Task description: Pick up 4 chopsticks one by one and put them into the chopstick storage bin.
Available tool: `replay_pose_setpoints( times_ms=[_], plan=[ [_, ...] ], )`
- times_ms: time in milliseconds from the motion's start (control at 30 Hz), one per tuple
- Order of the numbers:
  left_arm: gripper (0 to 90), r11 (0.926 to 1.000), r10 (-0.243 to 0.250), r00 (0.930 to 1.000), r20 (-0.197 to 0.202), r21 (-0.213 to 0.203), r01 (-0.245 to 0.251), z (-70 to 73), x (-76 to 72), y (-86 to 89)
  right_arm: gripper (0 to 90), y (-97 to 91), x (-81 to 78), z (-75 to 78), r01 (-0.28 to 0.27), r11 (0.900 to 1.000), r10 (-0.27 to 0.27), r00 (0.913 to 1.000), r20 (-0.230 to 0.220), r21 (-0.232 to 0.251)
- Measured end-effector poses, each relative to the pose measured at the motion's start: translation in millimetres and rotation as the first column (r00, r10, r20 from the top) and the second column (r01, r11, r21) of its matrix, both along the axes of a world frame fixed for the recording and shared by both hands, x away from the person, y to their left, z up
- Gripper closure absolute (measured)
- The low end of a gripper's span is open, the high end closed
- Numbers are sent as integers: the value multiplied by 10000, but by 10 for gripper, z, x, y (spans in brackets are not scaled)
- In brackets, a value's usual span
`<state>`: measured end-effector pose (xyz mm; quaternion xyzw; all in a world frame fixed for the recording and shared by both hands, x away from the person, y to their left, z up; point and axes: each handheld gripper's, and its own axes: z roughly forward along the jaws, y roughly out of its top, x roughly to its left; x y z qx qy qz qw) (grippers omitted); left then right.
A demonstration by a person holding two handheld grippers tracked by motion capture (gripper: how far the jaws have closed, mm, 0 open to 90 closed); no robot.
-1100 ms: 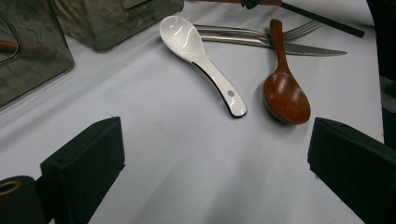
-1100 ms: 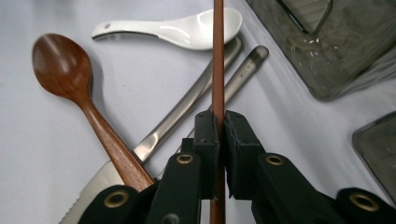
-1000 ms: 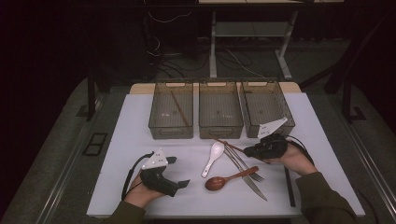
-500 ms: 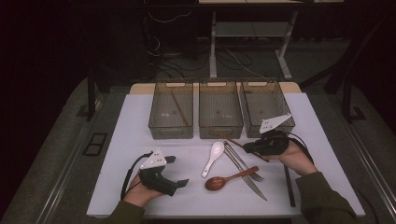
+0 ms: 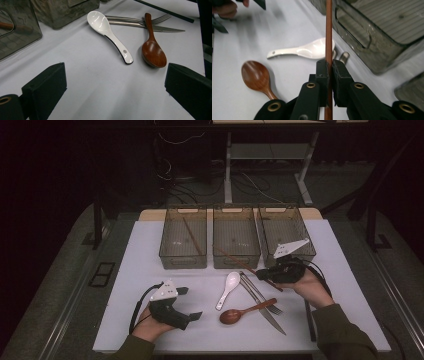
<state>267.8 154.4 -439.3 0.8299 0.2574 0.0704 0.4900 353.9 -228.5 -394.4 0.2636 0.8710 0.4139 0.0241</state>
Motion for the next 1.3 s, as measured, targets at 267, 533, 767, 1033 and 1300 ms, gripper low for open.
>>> replay_pose_setpoints(
  times_ms=[267, 533, 767, 1033, 1300],
  plan=[
    [29, 10000, -3, 10000, -13, -11, 3, -5, 5, -3, 832, 130, 48, 53, 192, 9995, -194, 9998, 92, 245],
    [29, 10000, 0, 10000, -33, -29, 0, -6, 2, -8, 832, 294, 123, 131, 369, 9983, -383, 9989, 286, 457],
    [29, 10000, 7, 10000, -46, -18, -7, -7, 3, -12, 832, 399, 179, 184, 367, 9964, -401, 9982, 439, 765],
    [29, 10000, 15, 10000, -30, -44, -15, -3, 3, -7, 832, 491, 232, 218, 543, 9958, -573, 9976, 392, 733],
    [29, 9999, 22, 10000, -23, -103, -22, 6, -1, -7, 832, 598, 352, 314, 951, 9911, -991, 9943, 392, 935]
  ],
)
